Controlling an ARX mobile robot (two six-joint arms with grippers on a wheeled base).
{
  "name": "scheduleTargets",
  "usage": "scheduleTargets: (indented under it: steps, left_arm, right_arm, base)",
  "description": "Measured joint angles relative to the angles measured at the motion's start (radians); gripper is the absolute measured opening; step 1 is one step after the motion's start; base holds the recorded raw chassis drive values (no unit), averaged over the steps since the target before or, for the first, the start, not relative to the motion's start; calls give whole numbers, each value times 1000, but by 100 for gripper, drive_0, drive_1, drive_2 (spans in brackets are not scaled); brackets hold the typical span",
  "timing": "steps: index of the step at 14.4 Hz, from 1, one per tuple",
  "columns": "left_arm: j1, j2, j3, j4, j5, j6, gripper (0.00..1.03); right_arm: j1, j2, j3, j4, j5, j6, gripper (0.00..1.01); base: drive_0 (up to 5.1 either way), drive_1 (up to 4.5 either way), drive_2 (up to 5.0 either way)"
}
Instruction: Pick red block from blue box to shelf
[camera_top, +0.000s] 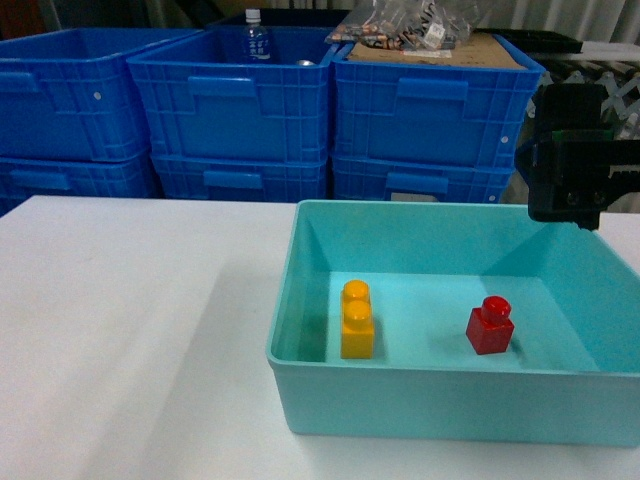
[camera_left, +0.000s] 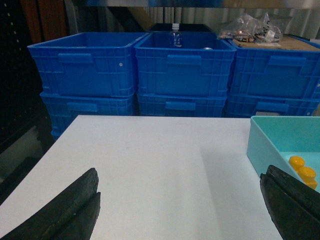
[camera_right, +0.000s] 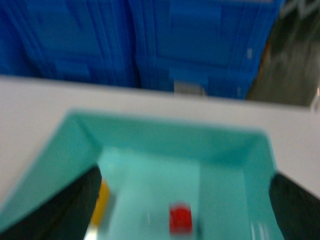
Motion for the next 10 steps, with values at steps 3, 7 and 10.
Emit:
scheduleTargets:
  steps: [3, 7, 10]
  left_arm:
    - [0, 0, 0, 0, 0, 0, 98]
    - [0, 0, 0, 0, 0, 0, 98]
    - [0, 0, 0, 0, 0, 0, 98]
  right_arm:
    - [-33, 72, 134, -76, -63, 43, 98]
    - [-58, 347, 407, -485, -277, 158, 98]
    - [-70, 495, 568, -556, -284, 151, 98]
  base:
    - [0, 0, 0]
    - [0, 0, 0]
    - [0, 0, 0]
